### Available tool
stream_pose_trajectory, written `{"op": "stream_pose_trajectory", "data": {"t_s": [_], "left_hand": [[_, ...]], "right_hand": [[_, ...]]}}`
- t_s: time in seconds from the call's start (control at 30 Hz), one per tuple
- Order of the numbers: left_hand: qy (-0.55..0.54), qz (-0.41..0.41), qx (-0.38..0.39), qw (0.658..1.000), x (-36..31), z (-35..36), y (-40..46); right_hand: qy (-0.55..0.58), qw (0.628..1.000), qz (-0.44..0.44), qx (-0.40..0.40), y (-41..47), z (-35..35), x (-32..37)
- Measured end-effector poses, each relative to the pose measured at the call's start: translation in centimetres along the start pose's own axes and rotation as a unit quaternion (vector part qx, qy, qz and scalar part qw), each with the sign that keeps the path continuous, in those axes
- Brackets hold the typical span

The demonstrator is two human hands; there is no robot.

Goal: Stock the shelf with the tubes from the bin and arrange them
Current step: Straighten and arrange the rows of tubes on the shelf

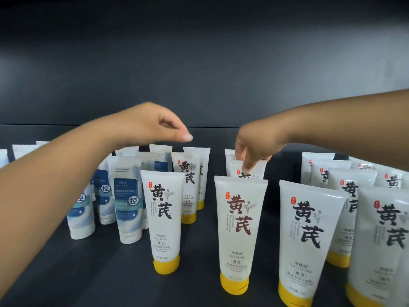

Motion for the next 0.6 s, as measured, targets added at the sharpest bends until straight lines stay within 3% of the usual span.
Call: {"op": "stream_pose_trajectory", "data": {"t_s": [0.1, 0.2, 0.27, 0.4, 0.6], "left_hand": [[0.015, 0.003, 0.075, 0.997, -1.1, 0.1, -2.9], [0.096, -0.022, 0.127, 0.987, -0.6, 0.3, -4.0], [0.132, -0.041, 0.15, 0.979, 0.0, 0.7, -4.3], [0.158, -0.049, 0.143, 0.976, 0.5, 1.7, -3.9], [0.158, -0.054, 0.111, 0.98, 0.8, 2.3, -1.8]], "right_hand": [[-0.004, 0.999, -0.013, -0.037, -0.5, -1.3, 0.2], [0.107, 0.986, -0.056, -0.12, -2.7, -4.5, 1.7], [0.147, 0.981, -0.097, -0.074, -4.2, -4.7, 3.4], [0.035, 0.992, -0.118, 0.041, -5.0, -1.8, 5.4], [-0.006, 0.992, -0.122, -0.012, -5.1, -1.6, 5.3]]}}
Point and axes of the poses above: each hand's wrist, its own y-axis towards the middle knuckle, its own z-axis out of the palm, x = y × z, the point moved 6 cm from there along y, towards the middle knuckle, and after that the axes turned 8 degrees about -y, right-handed, at the moved point
